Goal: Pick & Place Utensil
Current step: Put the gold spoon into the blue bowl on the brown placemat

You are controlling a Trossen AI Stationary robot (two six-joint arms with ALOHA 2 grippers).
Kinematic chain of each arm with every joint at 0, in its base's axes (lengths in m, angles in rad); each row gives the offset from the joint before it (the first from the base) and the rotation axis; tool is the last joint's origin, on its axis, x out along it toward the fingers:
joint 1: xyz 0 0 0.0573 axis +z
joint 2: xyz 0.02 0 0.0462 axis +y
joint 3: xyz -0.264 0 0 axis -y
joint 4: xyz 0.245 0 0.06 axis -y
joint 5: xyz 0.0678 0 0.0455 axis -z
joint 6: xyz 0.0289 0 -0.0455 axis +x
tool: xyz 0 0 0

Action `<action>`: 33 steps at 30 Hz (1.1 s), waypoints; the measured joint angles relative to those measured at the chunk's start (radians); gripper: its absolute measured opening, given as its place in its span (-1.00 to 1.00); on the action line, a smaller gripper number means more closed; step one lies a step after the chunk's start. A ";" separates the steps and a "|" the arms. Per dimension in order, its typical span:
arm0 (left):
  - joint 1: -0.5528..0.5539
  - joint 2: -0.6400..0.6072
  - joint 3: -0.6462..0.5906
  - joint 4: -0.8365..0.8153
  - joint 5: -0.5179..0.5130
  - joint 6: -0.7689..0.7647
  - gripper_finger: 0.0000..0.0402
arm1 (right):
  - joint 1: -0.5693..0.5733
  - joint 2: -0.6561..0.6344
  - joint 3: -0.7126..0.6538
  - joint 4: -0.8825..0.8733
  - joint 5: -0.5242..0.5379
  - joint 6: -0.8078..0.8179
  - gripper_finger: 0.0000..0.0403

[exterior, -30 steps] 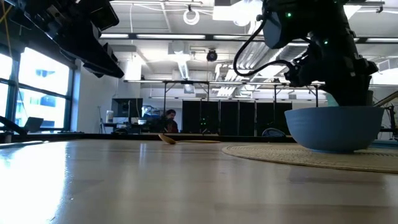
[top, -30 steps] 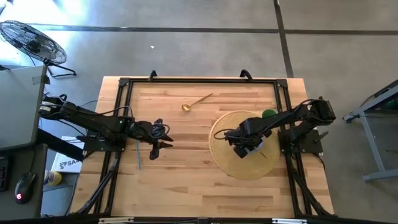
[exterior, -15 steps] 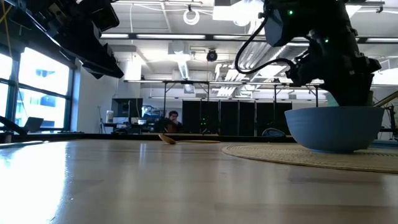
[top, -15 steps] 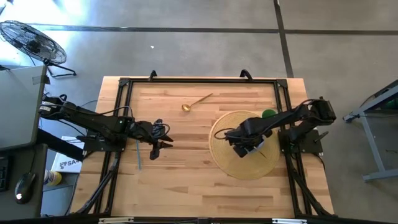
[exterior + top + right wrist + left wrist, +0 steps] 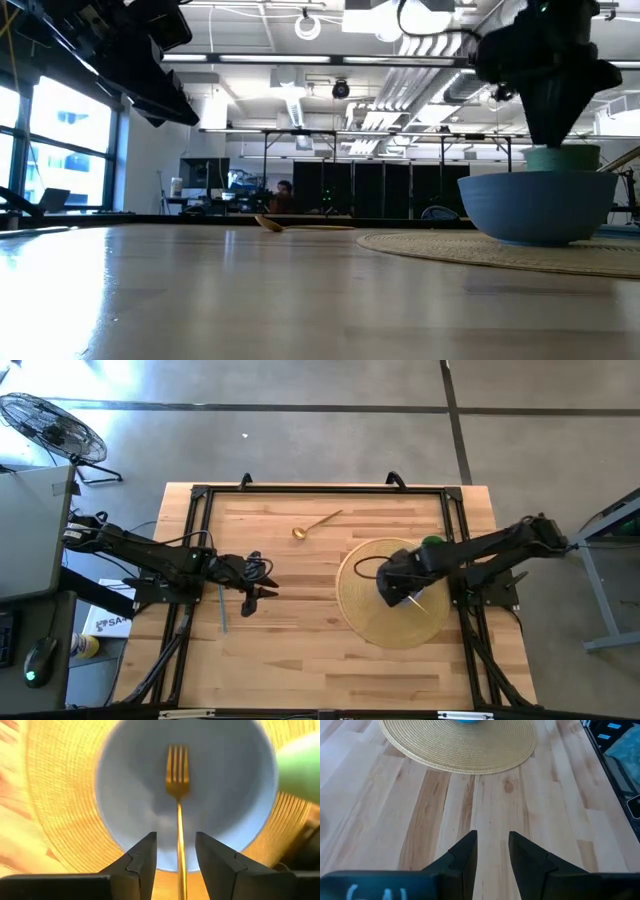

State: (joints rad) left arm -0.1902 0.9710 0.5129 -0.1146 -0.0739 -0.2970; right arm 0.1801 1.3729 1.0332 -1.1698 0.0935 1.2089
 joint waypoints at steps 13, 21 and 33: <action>0.000 0.053 -0.001 0.074 -0.165 -0.055 -0.46 | 0.110 -0.077 0.000 0.368 0.344 -0.176 -0.36; 0.025 0.172 -0.001 0.244 -0.375 -0.049 -0.46 | 0.120 -0.047 0.000 0.818 0.539 -0.553 -0.36; 0.432 0.271 0.051 0.365 -0.098 -0.026 -0.46 | 0.117 0.147 0.000 1.219 0.538 -0.916 -0.36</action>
State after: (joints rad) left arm 0.2416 1.2416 0.5638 0.2501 -0.1715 -0.3230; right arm 0.2974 1.5198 1.0328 0.0490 0.6317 0.2926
